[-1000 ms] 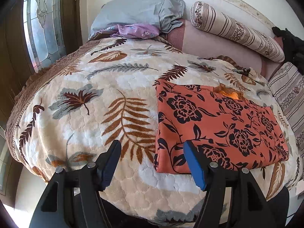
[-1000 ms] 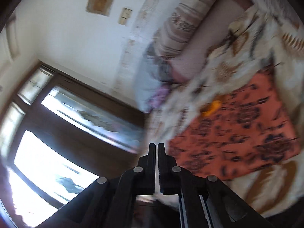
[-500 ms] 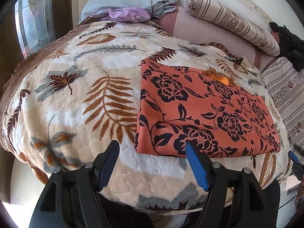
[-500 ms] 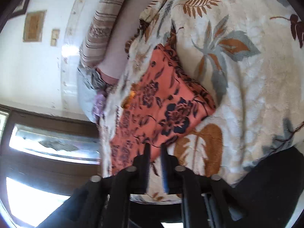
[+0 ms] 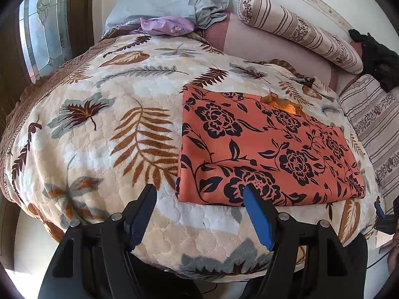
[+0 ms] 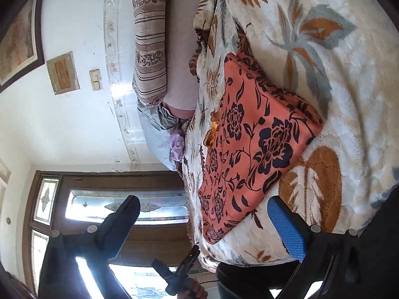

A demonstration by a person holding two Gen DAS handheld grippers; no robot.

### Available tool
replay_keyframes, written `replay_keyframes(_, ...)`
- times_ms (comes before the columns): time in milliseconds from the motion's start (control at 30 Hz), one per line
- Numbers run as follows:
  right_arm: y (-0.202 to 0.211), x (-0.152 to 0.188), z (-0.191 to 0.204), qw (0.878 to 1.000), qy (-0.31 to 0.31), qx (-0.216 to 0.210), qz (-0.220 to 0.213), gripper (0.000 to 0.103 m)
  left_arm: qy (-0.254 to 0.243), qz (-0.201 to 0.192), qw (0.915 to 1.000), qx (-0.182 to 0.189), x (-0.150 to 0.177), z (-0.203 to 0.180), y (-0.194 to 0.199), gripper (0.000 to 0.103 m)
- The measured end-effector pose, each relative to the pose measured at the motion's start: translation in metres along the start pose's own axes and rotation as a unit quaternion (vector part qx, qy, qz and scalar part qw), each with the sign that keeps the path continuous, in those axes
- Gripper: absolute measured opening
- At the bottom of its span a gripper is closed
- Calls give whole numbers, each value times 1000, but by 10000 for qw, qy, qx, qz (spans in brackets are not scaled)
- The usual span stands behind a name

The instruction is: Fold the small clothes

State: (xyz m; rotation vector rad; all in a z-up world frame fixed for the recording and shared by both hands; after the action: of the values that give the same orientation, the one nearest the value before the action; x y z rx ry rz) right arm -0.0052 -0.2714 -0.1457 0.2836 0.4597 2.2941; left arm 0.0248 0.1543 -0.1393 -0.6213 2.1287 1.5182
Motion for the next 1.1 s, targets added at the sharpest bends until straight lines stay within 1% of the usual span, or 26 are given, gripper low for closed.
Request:
replay_keyframes(133,-1,0,2,9997,-120,-203,70,103,-26,35,10000,13,2,-2,-3,72)
replay_keyframes(267,-5,4,7,9979,-244,-537,260,103,-22,38,10000,23,3,-2,-4,72)
replay_keyframes(300,-5,6,9,9973,-260,-617,290,102,-22,46,10000,28,3,-2,-4,72)
replay_keyframes(367,-5,9,17,9947,-288,-929,335,93,-22,46,10000,22,3,-1,-4,72)
replay_keyframes(400,-3,10,21,9940,-259,-1023,298,71,-22,41,10000,18,3,-1,-3,72)
replay_keyframes(433,-2,11,25,9944,-172,-1014,246,27,-17,32,10000,16,3,0,-3,72)
replay_keyframes(467,-2,11,27,9957,-75,-887,246,6,-6,21,10000,17,2,0,-2,72)
replay_keyframes(500,-5,13,27,9978,70,-598,266,1,6,12,10000,20,2,1,-2,72)
replay_keyframes(533,-9,17,30,9988,284,-265,299,1,10,5,10000,22,2,1,-1,72)
replay_keyframes(667,-7,29,58,9947,1014,-102,113,0,-19,-61,10000,-7,-1,1,2,72)
replay_keyframes(733,-5,30,70,9938,1081,-239,103,0,-18,-59,10000,1,0,0,2,72)
replay_keyframes(833,-5,32,80,9925,1181,-306,101,0,-62,-96,9999,-19,-1,0,4,72)
replay_keyframes(933,-3,32,83,9923,1186,-353,99,0,-43,-128,9999,-16,-2,1,5,72)
replay_keyframes(1000,-2,30,81,9931,1124,-327,2,1,-32,-122,9999,-23,-2,2,5,72)
replay_keyframes(1033,0,25,75,9938,1088,-163,-171,4,-30,-115,9999,-24,-2,3,5,72)
replay_keyframes(1067,2,18,66,9922,1138,270,-432,5,-23,-108,9999,-24,-1,3,5,72)
replay_keyframes(1100,3,11,52,9873,1178,860,-635,15,-3,-97,9999,-30,-1,4,4,72)
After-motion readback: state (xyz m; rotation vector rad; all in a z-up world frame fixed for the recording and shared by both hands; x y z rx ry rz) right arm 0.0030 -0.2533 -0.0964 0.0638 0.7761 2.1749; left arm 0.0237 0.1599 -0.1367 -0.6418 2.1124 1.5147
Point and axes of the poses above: each gripper's, at about its wrist camera, not at the fingertips, and y roughly against the way its jaws point, z to its left, x to its underside, the point moved 8 cm from there along -y, roughly the way its jaws point, and after that the axes turned 11 degrees about x, right-handed, at the moved point
